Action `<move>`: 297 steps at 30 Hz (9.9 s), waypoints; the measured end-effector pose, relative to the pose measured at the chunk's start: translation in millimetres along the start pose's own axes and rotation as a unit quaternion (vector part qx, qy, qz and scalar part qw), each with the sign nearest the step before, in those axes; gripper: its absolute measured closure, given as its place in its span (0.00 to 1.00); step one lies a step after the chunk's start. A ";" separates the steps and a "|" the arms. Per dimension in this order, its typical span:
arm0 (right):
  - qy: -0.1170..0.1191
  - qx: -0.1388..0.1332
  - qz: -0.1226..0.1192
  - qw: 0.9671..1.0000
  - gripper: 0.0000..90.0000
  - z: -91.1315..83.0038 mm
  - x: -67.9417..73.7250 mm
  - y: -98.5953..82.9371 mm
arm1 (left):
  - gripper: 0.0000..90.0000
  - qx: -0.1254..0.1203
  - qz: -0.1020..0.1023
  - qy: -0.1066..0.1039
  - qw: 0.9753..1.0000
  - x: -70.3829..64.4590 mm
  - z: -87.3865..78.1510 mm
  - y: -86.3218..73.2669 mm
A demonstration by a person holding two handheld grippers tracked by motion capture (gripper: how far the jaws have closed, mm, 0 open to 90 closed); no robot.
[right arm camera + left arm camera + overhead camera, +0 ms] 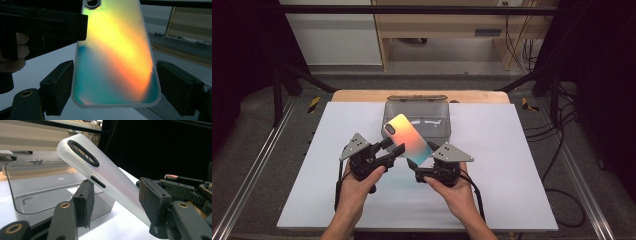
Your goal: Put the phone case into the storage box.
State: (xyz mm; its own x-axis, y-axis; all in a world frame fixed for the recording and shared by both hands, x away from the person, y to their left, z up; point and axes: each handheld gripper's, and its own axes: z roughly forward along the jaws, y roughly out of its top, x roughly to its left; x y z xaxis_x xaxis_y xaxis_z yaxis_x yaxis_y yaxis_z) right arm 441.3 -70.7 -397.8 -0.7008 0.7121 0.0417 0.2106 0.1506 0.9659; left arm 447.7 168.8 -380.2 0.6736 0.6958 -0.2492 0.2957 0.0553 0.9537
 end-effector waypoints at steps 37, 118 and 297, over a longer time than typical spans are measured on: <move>0.002 0.002 0.004 1.000 0.20 1.6 0.1 -1.7 | 0.66 0.001 -0.025 -0.001 1.000 -3.2 4.7 -2.8; 0.016 0.026 0.001 1.000 0.12 6.9 5.9 -9.4 | 0.90 -0.011 -0.066 -0.045 0.997 -1.7 3.3 -7.3; -0.104 0.020 -0.043 0.993 0.05 -122.4 -92.0 -73.8 | 0.90 0.130 -0.034 0.068 0.989 96.2 85.8 61.8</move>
State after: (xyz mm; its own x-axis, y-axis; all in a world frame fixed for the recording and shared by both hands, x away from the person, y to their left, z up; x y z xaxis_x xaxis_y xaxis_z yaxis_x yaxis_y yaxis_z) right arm 406.7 -231.3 -441.6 -0.5620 0.8214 -0.0974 0.1867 0.2407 0.9525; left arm 588.9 177.7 -359.7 0.5544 0.7877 -0.2686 0.5127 -0.0690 0.8558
